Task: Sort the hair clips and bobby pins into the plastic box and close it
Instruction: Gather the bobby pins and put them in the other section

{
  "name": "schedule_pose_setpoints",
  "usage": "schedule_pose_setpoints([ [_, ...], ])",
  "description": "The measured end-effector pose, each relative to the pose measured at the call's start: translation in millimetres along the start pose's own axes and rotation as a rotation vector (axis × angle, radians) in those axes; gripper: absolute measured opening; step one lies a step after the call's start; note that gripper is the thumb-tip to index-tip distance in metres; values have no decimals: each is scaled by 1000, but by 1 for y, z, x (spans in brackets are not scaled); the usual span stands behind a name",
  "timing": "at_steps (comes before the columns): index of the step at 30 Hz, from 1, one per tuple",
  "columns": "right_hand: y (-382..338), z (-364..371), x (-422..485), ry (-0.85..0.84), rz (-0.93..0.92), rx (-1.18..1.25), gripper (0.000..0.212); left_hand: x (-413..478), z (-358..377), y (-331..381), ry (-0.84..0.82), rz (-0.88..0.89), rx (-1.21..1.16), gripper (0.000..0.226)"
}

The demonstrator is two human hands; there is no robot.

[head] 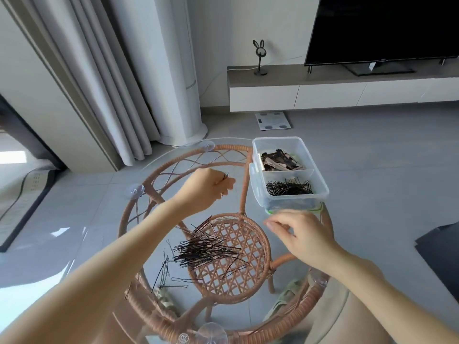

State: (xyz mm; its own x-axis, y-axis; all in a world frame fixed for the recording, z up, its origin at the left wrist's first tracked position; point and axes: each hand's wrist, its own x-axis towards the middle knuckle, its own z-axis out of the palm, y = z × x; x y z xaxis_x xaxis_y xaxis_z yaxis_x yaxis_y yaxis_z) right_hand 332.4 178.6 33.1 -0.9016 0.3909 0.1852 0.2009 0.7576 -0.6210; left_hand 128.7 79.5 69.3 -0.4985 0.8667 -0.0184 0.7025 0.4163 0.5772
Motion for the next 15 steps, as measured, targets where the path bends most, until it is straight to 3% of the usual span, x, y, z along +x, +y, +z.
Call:
schedule_pose_setpoints([
  [3,-10,30,1,-32,12,-19,22,-18,-4,-17,46,-73,-19,32],
  [6,-9,54,0,-252,49,-199,67,-45,0,-45,-31,-147,163,30],
  [8,-8,67,-2,-323,30,-342,82,-66,6,-67,-62,-187,288,29],
  [12,-16,93,9,-133,-35,-319,55,-90,23,-90,-43,-191,295,27],
  [15,-37,113,25,-86,-54,-199,37,-93,26,-85,-65,-144,221,24],
])
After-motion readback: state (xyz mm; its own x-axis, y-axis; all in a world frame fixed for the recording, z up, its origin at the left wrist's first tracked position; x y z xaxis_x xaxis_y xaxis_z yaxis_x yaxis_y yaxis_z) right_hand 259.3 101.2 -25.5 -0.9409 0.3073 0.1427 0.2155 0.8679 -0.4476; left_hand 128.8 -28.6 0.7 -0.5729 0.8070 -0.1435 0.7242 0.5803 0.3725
